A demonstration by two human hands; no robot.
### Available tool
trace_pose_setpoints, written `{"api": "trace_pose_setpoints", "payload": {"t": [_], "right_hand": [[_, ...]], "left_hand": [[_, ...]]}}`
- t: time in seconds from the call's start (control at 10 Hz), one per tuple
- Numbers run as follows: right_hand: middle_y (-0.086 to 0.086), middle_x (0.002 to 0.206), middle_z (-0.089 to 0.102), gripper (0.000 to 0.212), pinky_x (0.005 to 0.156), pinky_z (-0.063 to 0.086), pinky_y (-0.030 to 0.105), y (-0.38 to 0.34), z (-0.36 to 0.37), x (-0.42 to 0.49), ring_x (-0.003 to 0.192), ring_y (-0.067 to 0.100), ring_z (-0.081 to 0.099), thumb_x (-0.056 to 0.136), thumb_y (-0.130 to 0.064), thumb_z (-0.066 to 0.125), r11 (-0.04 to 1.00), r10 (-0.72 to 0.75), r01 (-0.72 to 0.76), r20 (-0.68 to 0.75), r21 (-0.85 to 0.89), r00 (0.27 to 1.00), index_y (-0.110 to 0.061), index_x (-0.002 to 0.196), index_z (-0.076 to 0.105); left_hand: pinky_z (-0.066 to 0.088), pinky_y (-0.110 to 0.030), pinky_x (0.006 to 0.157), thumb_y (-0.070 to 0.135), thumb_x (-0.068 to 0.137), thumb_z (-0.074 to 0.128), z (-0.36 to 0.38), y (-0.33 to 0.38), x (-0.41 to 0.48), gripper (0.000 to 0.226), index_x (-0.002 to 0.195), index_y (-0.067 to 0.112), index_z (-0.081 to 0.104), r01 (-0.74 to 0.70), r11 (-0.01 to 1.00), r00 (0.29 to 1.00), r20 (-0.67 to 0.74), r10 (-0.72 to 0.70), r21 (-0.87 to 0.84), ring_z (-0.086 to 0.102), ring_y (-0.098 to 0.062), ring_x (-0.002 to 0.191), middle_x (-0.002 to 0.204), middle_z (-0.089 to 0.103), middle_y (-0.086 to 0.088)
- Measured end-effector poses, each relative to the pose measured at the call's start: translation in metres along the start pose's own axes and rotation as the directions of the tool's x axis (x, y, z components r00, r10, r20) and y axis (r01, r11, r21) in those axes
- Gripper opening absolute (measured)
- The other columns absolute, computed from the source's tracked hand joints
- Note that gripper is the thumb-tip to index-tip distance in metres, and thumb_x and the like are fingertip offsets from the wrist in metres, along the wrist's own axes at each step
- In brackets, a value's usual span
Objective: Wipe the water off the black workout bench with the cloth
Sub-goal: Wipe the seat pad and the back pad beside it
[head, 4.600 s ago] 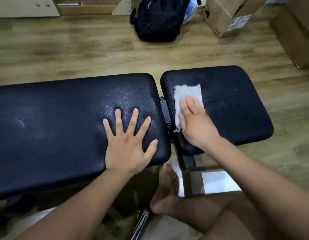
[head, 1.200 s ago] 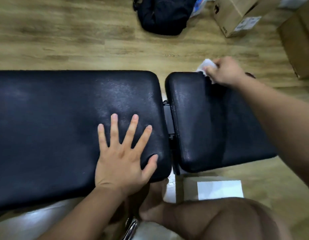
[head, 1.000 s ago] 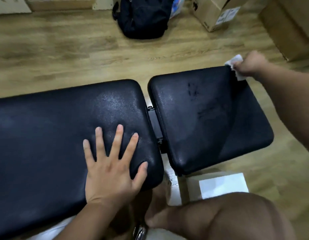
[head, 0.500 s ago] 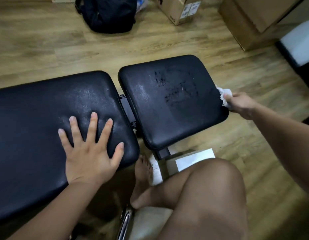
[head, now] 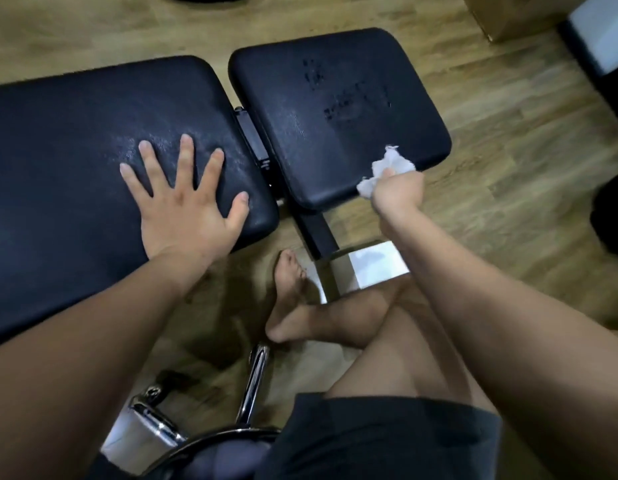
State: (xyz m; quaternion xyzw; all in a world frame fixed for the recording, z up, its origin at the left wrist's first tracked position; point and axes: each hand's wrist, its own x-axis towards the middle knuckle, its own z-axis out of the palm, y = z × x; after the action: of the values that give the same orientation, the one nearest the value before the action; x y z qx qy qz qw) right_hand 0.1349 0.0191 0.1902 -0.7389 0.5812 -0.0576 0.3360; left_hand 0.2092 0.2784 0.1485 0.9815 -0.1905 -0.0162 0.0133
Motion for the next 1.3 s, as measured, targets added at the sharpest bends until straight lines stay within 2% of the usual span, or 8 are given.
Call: {"api": "trace_pose_setpoints", "payload": {"t": [0.3, 0.5, 0.7, 0.8, 0.9, 1.0, 1.1, 1.3], "right_hand": [[0.009, 0.096, 0.072, 0.017, 0.079, 0.052, 0.035, 0.0, 0.034, -0.133, 0.092, 0.03, 0.065, 0.093, -0.028, 0.055, 0.889, -0.441, 0.448, 0.432, 0.092, 0.787, -0.014, 0.095, 0.065], [0.008, 0.084, 0.065, 0.019, 0.07, 0.039, 0.031, -0.026, -0.024, -0.035, 0.082, 0.028, 0.059, 0.088, -0.026, 0.056, 0.708, -0.689, 0.687, 0.054, -0.161, 0.723, -0.008, 0.083, 0.058], [0.007, 0.15, 0.043, 0.045, 0.118, 0.016, 0.053, -0.002, 0.03, -0.017, 0.142, 0.022, 0.034, 0.101, -0.034, 0.039, 0.402, -0.73, 0.84, 0.426, -0.364, 0.534, -0.015, 0.142, 0.045], [0.007, 0.14, 0.055, 0.042, 0.118, 0.002, 0.055, -0.01, 0.01, 0.046, 0.128, 0.025, 0.051, 0.102, -0.034, 0.029, 0.349, -0.729, 0.75, 0.339, -0.562, 0.594, -0.019, 0.134, 0.053], [0.02, 0.123, 0.062, 0.04, 0.117, 0.008, 0.057, -0.025, -0.013, 0.104, 0.108, 0.04, 0.06, 0.1, -0.031, 0.028, 0.473, -0.578, 0.531, 0.207, -0.703, 0.789, -0.014, 0.119, 0.058], [0.029, 0.099, 0.065, 0.039, 0.098, 0.041, 0.048, -0.046, -0.024, 0.121, 0.097, 0.047, 0.058, 0.089, -0.036, 0.027, 0.69, -0.436, 0.4, 0.095, -0.603, 0.895, -0.009, 0.091, 0.056], [0.028, 0.095, 0.065, 0.039, 0.079, 0.046, 0.042, -0.055, -0.003, 0.079, 0.091, 0.047, 0.059, 0.081, -0.036, 0.03, 0.712, -0.504, 0.475, 0.096, -0.517, 0.859, -0.012, 0.091, 0.058], [0.014, 0.127, 0.064, 0.042, 0.112, 0.03, 0.048, -0.051, 0.076, -0.036, 0.123, 0.035, 0.055, 0.084, -0.023, 0.05, 0.361, -0.821, 0.909, 0.392, -0.207, 0.416, -0.011, 0.122, 0.065]], "left_hand": [[0.0, -0.068, 0.115, 0.072, 0.09, 0.011, 0.001, -0.003, 0.001, 0.075, 0.154, 0.034, 0.018, -0.02, 1.0, 1.0, -0.019, 0.02, -0.017, -0.002, -0.048, 0.147, 0.165, 0.009, -0.005], [0.0, -0.066, 0.116, 0.071, 0.091, 0.009, 0.0, -0.003, -0.001, 0.073, 0.154, 0.036, 0.017, -0.013, 1.0, 1.0, -0.011, 0.013, -0.016, -0.003, -0.046, 0.148, 0.165, 0.009, -0.003], [0.001, -0.064, 0.117, 0.071, 0.091, 0.012, 0.001, -0.002, 0.001, 0.073, 0.154, 0.036, 0.02, -0.001, 1.0, 1.0, -0.018, 0.001, 0.002, 0.0, -0.045, 0.148, 0.165, 0.013, -0.003], [0.003, -0.065, 0.117, 0.07, 0.09, 0.016, 0.001, -0.002, 0.002, 0.073, 0.154, 0.035, 0.023, -0.01, 1.0, 1.0, -0.015, 0.01, 0.009, 0.003, -0.046, 0.148, 0.164, 0.015, -0.004], [0.004, -0.065, 0.117, 0.069, 0.09, 0.018, 0.001, -0.001, 0.002, 0.073, 0.153, 0.034, 0.025, -0.007, 1.0, 1.0, -0.014, 0.007, 0.013, 0.004, -0.046, 0.148, 0.164, 0.016, -0.004], [0.005, -0.065, 0.116, 0.069, 0.09, 0.019, 0.0, -0.001, 0.003, 0.072, 0.153, 0.034, 0.026, -0.004, 1.0, 1.0, -0.011, 0.004, 0.02, 0.004, -0.046, 0.148, 0.164, 0.017, -0.005], [0.005, -0.065, 0.116, 0.069, 0.09, 0.02, 0.0, -0.001, 0.003, 0.072, 0.153, 0.034, 0.027, -0.01, 1.0, 1.0, -0.004, 0.011, 0.015, 0.004, -0.046, 0.148, 0.164, 0.017, -0.005], [0.007, -0.065, 0.116, 0.068, 0.089, 0.022, -0.001, -0.001, 0.002, 0.073, 0.152, 0.033, 0.03, -0.017, 1.0, 1.0, 0.004, 0.017, 0.017, 0.007, -0.046, 0.147, 0.163, 0.02, -0.005]]}}
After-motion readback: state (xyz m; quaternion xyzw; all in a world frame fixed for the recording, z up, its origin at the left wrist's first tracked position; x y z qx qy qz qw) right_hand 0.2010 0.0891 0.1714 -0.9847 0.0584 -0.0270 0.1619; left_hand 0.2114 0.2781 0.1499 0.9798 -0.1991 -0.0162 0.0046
